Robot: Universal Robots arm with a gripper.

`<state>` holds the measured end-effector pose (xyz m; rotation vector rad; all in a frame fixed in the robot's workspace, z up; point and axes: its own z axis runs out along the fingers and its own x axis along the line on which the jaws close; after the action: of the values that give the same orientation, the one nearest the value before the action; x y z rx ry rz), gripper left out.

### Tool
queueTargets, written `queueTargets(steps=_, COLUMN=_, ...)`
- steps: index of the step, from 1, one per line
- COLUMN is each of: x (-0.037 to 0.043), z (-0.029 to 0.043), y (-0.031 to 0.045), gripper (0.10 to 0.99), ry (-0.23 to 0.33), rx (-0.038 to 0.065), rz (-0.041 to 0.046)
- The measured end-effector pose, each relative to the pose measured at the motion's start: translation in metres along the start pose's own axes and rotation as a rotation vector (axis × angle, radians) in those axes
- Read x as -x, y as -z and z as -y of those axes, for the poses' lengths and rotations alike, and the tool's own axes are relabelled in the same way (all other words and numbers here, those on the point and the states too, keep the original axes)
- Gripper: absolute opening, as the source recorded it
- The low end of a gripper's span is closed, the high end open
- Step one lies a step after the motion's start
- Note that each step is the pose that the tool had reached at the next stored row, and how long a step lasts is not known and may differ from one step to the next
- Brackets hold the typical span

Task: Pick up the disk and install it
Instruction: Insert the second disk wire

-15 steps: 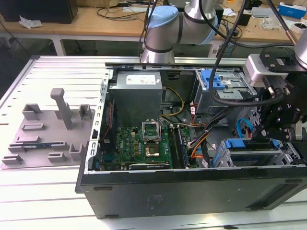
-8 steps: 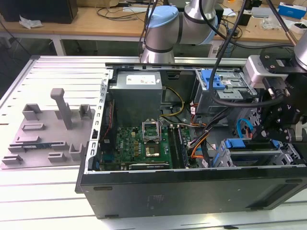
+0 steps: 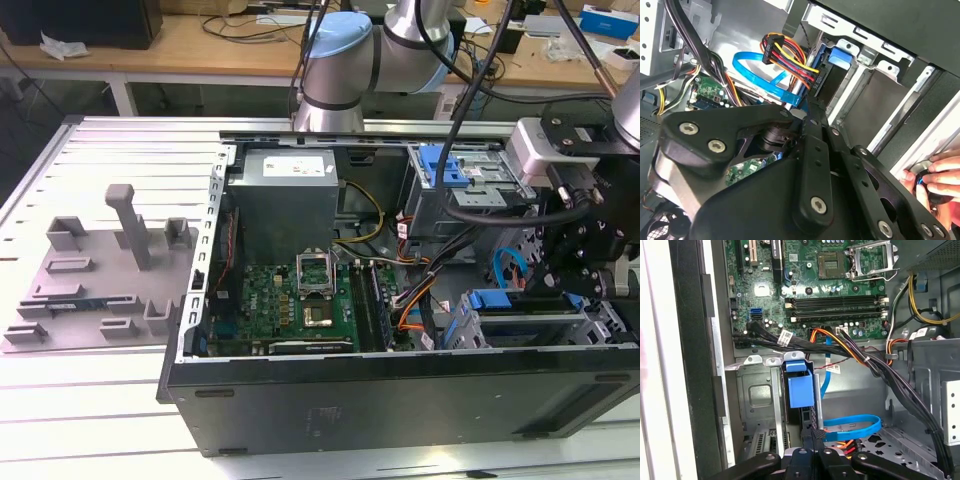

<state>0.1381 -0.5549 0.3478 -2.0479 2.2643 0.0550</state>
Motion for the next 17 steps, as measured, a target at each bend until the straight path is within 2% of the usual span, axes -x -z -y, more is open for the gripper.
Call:
queueTargets(steps=7, x=-0.0004, z=-0.0001, y=-0.0049, gripper=0.102, ry=0.000, rx=0.000, rz=-0.0003)
queueTargets(steps=10, x=-0.0005, z=-0.0001, y=-0.0052, gripper=0.114, ry=0.000, rx=0.000, rz=0.0000)
queueTargets(steps=11, x=-0.0005, z=-0.0001, y=-0.0052, gripper=0.173, ry=0.000, rx=0.000, rz=-0.0001)
queueTargets(steps=17, x=-0.0004, z=-0.0001, y=-0.0044, gripper=0.173, ry=0.000, rx=0.000, rz=0.0004)
